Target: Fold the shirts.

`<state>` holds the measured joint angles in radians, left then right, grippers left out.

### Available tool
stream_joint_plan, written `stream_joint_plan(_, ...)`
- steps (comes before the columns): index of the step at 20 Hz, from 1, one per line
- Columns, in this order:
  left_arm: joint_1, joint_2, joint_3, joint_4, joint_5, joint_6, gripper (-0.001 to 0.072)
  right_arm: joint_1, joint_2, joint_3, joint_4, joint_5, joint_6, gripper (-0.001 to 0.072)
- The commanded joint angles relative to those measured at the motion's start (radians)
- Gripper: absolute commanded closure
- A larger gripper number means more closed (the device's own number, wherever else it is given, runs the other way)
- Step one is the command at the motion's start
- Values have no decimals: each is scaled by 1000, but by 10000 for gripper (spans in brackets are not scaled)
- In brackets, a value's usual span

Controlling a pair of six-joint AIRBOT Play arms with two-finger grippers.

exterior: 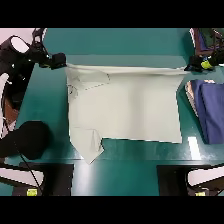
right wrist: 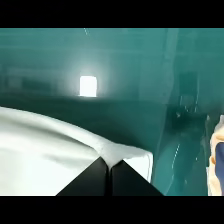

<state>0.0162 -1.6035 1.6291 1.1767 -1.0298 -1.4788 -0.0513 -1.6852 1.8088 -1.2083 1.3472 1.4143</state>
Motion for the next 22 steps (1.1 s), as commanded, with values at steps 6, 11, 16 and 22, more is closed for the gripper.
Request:
stream_joint_plan(6, 0, -6, -240, -3, -123, 21, 680, 8, 103, -356, 3, -105, 0, 697)
stream_joint_plan(11, 0, 8, -295, -3, -114, 18, 121, 7, 122, -400, 50, -104, 0, 278)
stream_joint_plan(16, 7, 208, -341, 142, -215, 13, 205, -18, 285, -401, 39, -24, -2, 278)
stream_joint_plan(22, -14, 552, -821, 118, -256, -43, 205, -19, 438, -401, 38, 80, -2, 279)
